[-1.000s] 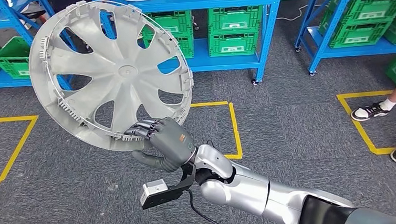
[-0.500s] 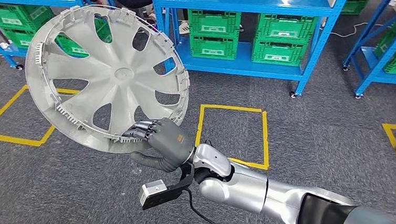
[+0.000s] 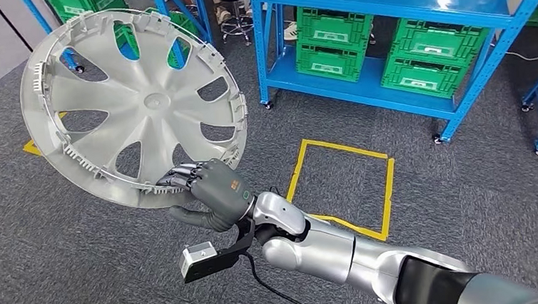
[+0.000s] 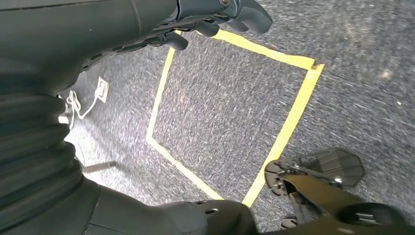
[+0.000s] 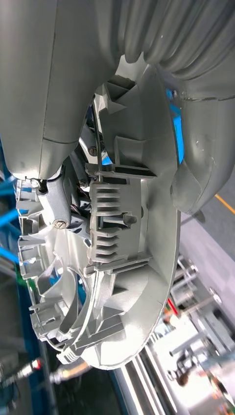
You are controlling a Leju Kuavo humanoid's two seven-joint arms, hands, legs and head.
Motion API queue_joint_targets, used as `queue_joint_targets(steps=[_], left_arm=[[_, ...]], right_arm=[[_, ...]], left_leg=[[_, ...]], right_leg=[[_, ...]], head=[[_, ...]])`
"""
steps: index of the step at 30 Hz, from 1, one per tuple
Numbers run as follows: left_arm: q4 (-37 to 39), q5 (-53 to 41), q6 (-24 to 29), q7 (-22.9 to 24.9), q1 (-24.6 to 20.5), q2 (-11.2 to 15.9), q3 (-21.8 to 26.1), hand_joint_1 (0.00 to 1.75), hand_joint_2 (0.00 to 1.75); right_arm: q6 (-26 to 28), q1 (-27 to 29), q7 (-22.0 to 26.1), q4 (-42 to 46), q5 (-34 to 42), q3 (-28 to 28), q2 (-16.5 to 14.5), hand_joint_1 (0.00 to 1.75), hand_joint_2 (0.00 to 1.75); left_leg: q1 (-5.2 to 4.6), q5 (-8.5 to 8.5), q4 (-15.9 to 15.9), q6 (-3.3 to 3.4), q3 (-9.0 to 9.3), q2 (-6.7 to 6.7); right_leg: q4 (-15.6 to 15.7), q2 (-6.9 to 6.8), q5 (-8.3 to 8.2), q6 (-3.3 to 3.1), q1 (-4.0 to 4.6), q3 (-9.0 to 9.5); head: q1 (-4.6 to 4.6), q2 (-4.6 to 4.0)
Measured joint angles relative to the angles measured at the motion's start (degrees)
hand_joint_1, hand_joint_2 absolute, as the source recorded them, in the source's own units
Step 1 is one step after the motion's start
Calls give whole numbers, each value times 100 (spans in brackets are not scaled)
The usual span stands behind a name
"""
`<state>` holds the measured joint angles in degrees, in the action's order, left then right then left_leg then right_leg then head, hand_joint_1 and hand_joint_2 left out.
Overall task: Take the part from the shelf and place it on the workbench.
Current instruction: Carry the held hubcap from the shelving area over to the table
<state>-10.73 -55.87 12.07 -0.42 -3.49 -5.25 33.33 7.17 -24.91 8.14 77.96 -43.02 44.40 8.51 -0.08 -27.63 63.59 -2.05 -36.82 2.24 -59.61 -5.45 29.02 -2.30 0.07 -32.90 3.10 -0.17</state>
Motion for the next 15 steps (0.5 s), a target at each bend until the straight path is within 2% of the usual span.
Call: queue_joint_targets(steps=[1,2,4,5,7,8,9,10,11,12,13,14,15], left_arm=[[-1,3,8,-4,-6,3,0,0,175],[-1,7,18,-11,-9,5,1,0,175],[1,15,34,-28,1,9,12,0,175],[2,22,37,-34,15,9,21,0,175],[1,33,43,-44,25,11,35,0,175],[1,37,45,-52,20,10,38,0,175],[1,37,48,-62,9,9,39,0,175],[2,38,48,-72,3,6,39,0,175],[2,40,49,-78,6,2,40,0,175],[2,43,50,-80,15,1,41,0,175],[2,46,52,-80,25,1,43,0,175],[2,48,55,-79,31,1,45,0,175],[2,50,58,-79,33,1,49,0,175]], right_arm=[[-1,-41,11,-17,14,3,-10,175,175],[-2,-87,22,-37,29,7,-21,175,175],[-4,-175,41,-81,62,21,-52,175,175],[-5,-212,46,-102,79,30,-71,175,175],[-5,-262,54,-137,102,50,-94,175,175],[-5,-272,60,-152,106,60,-96,175,175],[-5,-275,67,-167,108,71,-95,175,175],[-5,-274,73,-186,111,83,-95,175,175],[-6,-271,75,-202,115,95,-95,175,175],[-7,-269,74,-218,120,105,-95,175,175],[-8,-269,70,-234,125,116,-96,175,175],[-9,-271,68,-245,126,123,-98,175,175],[-9,-277,67,-256,126,129,-99,175,175]], left_leg=[[-27,75,-286,41,158,99],[-52,101,-439,78,232,157],[-65,123,-488,130,227,52],[-52,147,-514,155,231,-15],[-9,198,-573,214,244,-142],[5,216,-584,235,239,-207],[11,225,-583,252,224,-282],[13,230,-578,262,209,-362],[16,232,-567,263,199,-448],[21,232,-552,258,192,-537],[29,231,-530,247,185,-626],[41,226,-500,226,177,-716],[48,220,-470,195,158,-795]], right_leg=[[-1,-56,6,19,12,5],[0,-112,10,43,21,9],[15,-225,12,102,27,28],[7,-199,31,137,18,41],[-224,103,197,200,-4,-44],[-509,309,357,222,-23,-176],[-882,445,540,235,-29,-360],[-1255,503,688,246,-34,-547],[-1497,524,744,255,-41,-672],[-1534,533,684,264,-52,-699],[-1340,547,522,272,-69,-610],[-955,607,304,281,-96,-425],[-577,730,156,297,-121,-243]], head=[[3,0],[7,0],[11,0],[11,0],[14,0],[18,0],[22,0],[28,0],[30,0],[31,0],[31,0],[31,0],[30,0]])
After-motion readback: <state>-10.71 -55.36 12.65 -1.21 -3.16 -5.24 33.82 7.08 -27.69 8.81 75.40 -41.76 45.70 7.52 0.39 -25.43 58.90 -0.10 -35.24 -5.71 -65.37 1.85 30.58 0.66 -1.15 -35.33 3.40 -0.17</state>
